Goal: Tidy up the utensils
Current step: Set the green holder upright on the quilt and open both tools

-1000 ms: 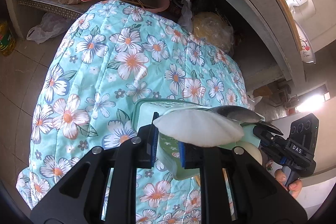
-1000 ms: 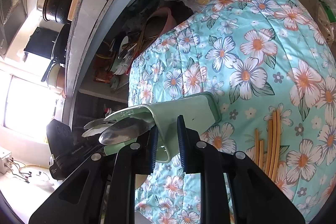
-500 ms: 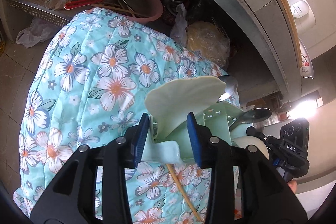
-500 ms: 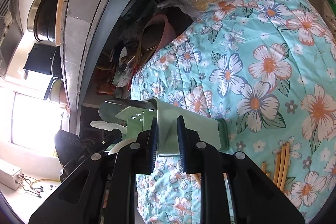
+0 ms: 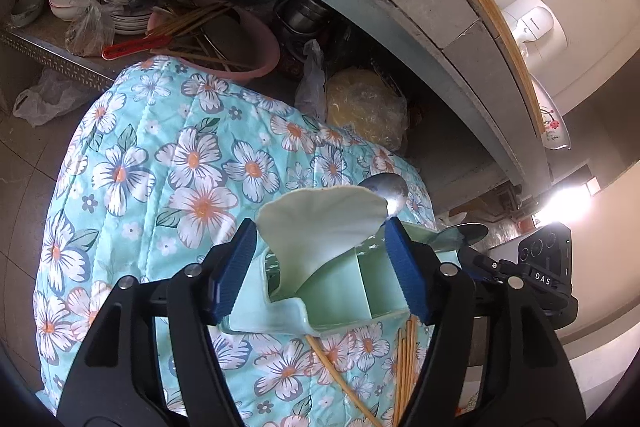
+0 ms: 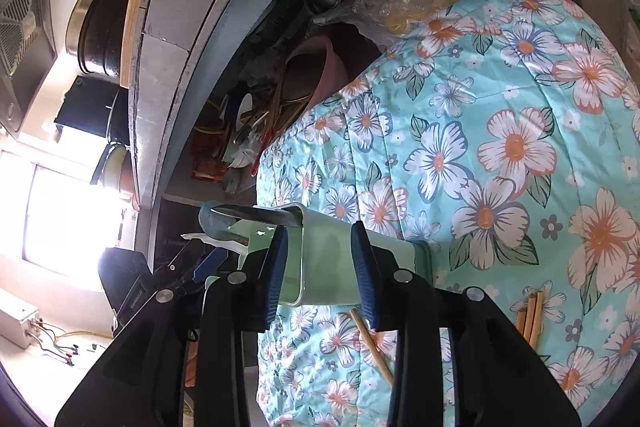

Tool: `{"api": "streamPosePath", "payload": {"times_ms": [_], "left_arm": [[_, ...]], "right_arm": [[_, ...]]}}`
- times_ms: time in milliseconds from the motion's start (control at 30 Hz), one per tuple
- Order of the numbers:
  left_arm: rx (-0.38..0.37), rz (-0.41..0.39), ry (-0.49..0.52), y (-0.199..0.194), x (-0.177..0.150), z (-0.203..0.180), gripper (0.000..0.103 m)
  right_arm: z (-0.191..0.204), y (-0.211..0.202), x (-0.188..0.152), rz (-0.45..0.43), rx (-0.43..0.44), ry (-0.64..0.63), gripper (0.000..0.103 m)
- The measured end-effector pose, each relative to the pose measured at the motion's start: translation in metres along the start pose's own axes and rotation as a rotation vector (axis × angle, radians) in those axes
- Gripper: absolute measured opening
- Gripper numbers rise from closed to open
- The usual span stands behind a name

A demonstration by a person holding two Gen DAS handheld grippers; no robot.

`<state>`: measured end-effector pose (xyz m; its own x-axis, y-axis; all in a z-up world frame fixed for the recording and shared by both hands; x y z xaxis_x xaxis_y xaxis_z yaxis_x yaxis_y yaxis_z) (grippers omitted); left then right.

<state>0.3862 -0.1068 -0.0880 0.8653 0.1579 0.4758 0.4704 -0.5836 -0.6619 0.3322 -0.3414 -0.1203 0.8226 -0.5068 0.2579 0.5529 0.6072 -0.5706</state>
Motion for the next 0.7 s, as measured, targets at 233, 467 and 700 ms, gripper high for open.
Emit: {"api": "streamPosePath", "payload": {"times_ms": [233, 467, 700], "left_arm": [[-0.006, -0.096, 0.045, -0.025, 0.002, 0.000, 0.071], [-0.003, -0.204, 0.147, -0.069, -0.006, -0.010, 0.076], [0.042, -0.205, 0.233, -0.100, -0.061, 0.000, 0.083]], "right_arm": [[0.004, -0.020, -0.005, -0.055, -0.009, -0.052, 0.037], [0.004, -0.063, -0.023, -0.153, -0.044, -0.140, 0.037], [0.006, -0.057, -0.117, -0.024, -0.166, -0.390, 0.037]]}}
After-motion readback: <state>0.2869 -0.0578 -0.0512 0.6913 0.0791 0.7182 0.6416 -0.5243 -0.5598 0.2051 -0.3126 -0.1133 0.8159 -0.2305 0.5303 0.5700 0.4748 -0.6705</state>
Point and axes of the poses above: each gripper's, at about its wrist camera, not at the fingertips, and y roughly the way its jaws point, z to its left, x to its top, the point moved 10 cm from there along y, roughly the way its jaws point, and after that the axes turned 1 degree about -z, right-handed, at the moved point
